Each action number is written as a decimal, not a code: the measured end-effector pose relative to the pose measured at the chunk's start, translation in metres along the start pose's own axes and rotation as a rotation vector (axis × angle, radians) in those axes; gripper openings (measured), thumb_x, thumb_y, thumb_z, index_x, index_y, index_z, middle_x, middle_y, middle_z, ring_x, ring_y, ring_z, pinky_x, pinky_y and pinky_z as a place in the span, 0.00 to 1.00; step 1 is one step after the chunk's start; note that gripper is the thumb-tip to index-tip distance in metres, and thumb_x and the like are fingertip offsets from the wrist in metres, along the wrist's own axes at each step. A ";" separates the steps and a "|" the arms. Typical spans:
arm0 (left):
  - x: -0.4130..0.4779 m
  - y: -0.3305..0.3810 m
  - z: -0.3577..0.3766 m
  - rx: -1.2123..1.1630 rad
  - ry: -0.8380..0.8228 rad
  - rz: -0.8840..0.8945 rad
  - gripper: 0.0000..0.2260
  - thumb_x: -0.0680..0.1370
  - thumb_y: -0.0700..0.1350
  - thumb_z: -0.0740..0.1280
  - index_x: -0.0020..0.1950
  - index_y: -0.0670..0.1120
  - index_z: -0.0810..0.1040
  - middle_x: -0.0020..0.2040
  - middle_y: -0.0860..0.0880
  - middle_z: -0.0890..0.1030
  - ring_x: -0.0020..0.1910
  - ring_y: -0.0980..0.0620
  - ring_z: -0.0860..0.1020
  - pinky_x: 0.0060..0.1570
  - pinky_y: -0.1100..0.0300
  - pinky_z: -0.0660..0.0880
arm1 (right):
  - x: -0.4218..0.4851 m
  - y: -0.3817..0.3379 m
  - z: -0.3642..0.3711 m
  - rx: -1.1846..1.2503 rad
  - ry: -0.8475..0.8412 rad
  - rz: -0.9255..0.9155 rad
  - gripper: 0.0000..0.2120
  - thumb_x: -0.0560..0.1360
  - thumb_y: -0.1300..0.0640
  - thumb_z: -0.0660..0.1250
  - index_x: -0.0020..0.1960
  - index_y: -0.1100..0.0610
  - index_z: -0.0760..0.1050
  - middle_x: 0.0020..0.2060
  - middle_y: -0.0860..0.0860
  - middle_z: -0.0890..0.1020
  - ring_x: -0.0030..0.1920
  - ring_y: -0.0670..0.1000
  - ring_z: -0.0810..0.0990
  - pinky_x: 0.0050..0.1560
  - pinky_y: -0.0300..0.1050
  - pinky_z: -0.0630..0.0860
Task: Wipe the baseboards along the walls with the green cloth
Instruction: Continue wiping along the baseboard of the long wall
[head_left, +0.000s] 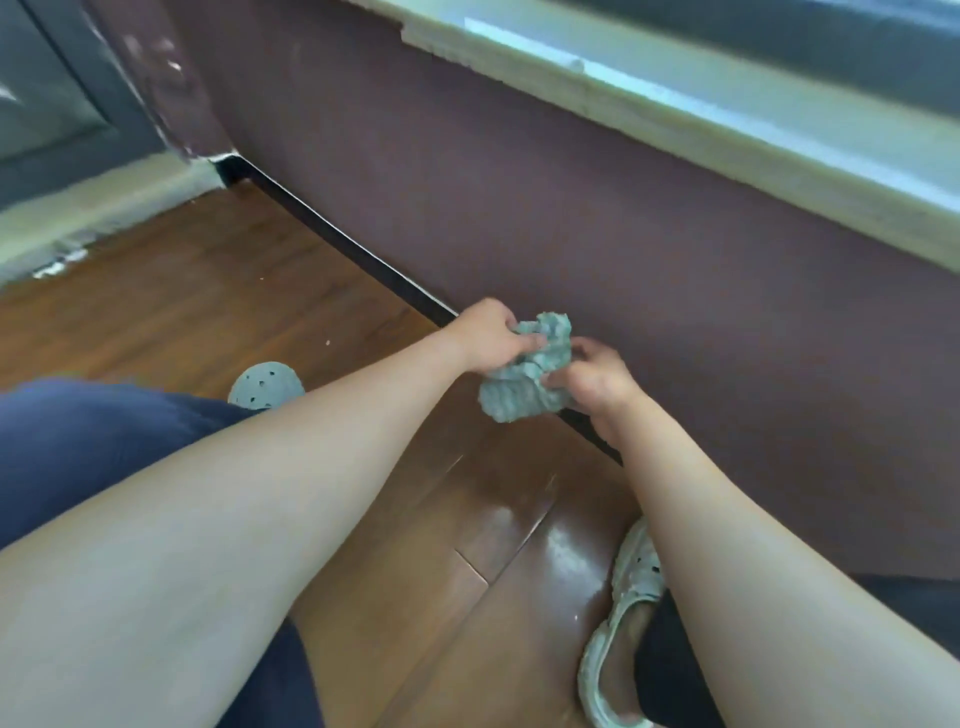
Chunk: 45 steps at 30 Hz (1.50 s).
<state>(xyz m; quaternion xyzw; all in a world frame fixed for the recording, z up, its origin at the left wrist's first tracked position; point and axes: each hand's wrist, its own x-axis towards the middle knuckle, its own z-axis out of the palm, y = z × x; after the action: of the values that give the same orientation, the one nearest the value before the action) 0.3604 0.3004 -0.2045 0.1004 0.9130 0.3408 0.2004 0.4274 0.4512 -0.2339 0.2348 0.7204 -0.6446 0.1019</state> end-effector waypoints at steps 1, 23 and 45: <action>-0.006 0.005 -0.007 0.041 0.003 0.015 0.23 0.76 0.60 0.72 0.44 0.38 0.82 0.38 0.45 0.83 0.37 0.47 0.81 0.45 0.53 0.80 | -0.005 -0.004 -0.004 -0.002 -0.001 0.023 0.21 0.70 0.71 0.68 0.61 0.56 0.74 0.52 0.56 0.83 0.50 0.56 0.83 0.49 0.50 0.82; -0.033 0.007 0.007 -0.400 -0.010 -0.180 0.14 0.76 0.42 0.63 0.59 0.40 0.80 0.56 0.43 0.83 0.55 0.47 0.82 0.58 0.51 0.81 | -0.031 0.012 -0.010 0.225 -0.140 0.103 0.24 0.71 0.46 0.75 0.58 0.63 0.80 0.52 0.61 0.85 0.52 0.59 0.85 0.56 0.56 0.81; -0.008 -0.020 -0.001 -0.226 0.329 -0.031 0.12 0.80 0.54 0.64 0.46 0.46 0.78 0.47 0.43 0.81 0.54 0.42 0.79 0.62 0.49 0.75 | -0.027 0.014 0.015 -0.101 -0.095 0.073 0.29 0.73 0.33 0.65 0.57 0.58 0.81 0.50 0.52 0.87 0.51 0.53 0.86 0.60 0.54 0.78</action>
<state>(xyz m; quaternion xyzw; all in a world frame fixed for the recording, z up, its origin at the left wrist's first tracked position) 0.3659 0.2818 -0.2148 0.0063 0.8909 0.4496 0.0638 0.4549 0.4319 -0.2368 0.2247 0.7374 -0.6136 0.1710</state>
